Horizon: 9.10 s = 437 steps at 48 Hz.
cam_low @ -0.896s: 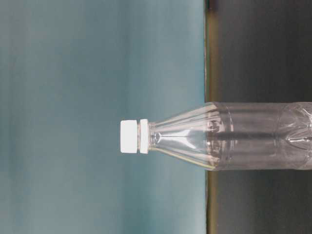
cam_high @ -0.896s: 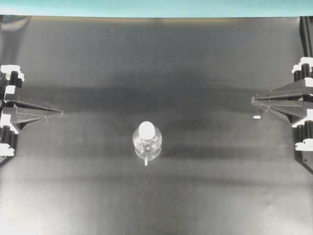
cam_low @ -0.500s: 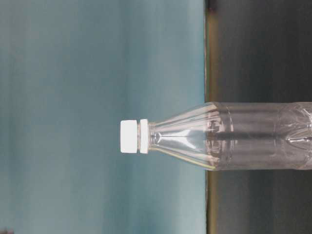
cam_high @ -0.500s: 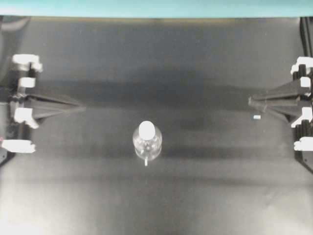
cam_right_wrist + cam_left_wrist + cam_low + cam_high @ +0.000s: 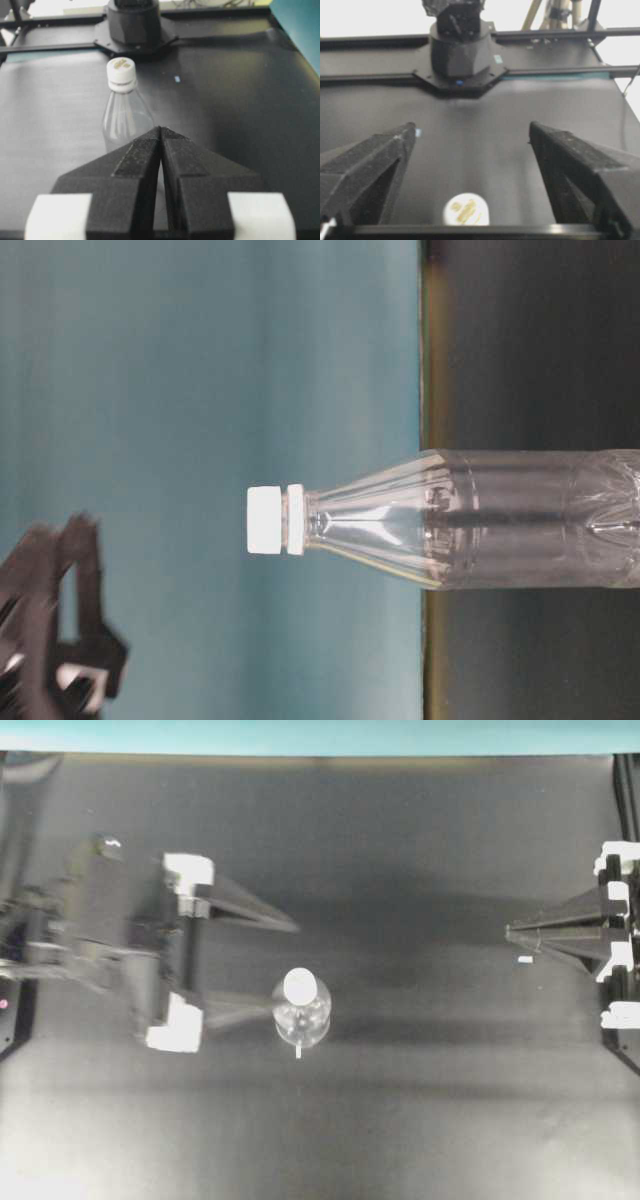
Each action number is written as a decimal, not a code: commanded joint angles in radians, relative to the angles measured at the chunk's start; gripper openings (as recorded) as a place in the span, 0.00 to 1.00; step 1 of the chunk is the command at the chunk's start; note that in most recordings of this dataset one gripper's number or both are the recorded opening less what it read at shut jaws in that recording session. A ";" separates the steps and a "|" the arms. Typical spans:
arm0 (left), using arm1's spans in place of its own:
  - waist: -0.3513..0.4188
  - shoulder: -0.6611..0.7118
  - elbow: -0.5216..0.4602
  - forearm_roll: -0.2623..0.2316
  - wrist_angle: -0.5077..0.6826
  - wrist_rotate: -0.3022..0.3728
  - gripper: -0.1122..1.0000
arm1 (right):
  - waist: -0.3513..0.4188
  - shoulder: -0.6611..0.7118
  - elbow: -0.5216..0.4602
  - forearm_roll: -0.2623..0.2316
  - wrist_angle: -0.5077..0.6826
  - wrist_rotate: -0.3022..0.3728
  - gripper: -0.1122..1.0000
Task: Open the bottle cap by holding the bottle with the left arm and twisting the cap with the right arm.
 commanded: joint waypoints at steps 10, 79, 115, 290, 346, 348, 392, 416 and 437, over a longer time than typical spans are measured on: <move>-0.011 0.167 -0.023 0.005 -0.106 -0.011 0.99 | -0.009 -0.003 -0.026 0.005 0.002 0.023 0.10; -0.006 0.537 0.075 0.005 -0.140 -0.035 0.87 | 0.049 0.199 -0.341 0.040 0.523 0.249 0.10; -0.008 0.537 0.075 0.005 -0.141 -0.035 0.85 | 0.026 0.940 -1.200 0.176 1.243 0.640 0.84; -0.015 0.551 0.075 0.005 -0.140 -0.041 0.85 | 0.043 1.146 -1.508 0.087 1.424 0.299 0.82; -0.017 0.549 0.083 0.005 -0.132 -0.041 0.85 | 0.069 1.342 -1.583 0.092 1.560 0.664 0.76; -0.017 0.549 0.081 0.005 -0.133 -0.041 0.85 | 0.069 1.342 -1.582 0.091 1.560 0.658 0.70; -0.017 0.551 0.077 0.005 -0.133 -0.040 0.85 | 0.078 1.345 -1.589 0.098 1.583 -0.009 0.42; -0.018 0.552 0.074 0.005 -0.137 -0.040 0.85 | 0.091 1.342 -1.582 0.089 1.569 -0.370 0.42; -0.032 0.552 0.069 0.005 -0.137 -0.040 0.85 | 0.092 1.319 -1.539 0.095 1.520 -0.568 0.42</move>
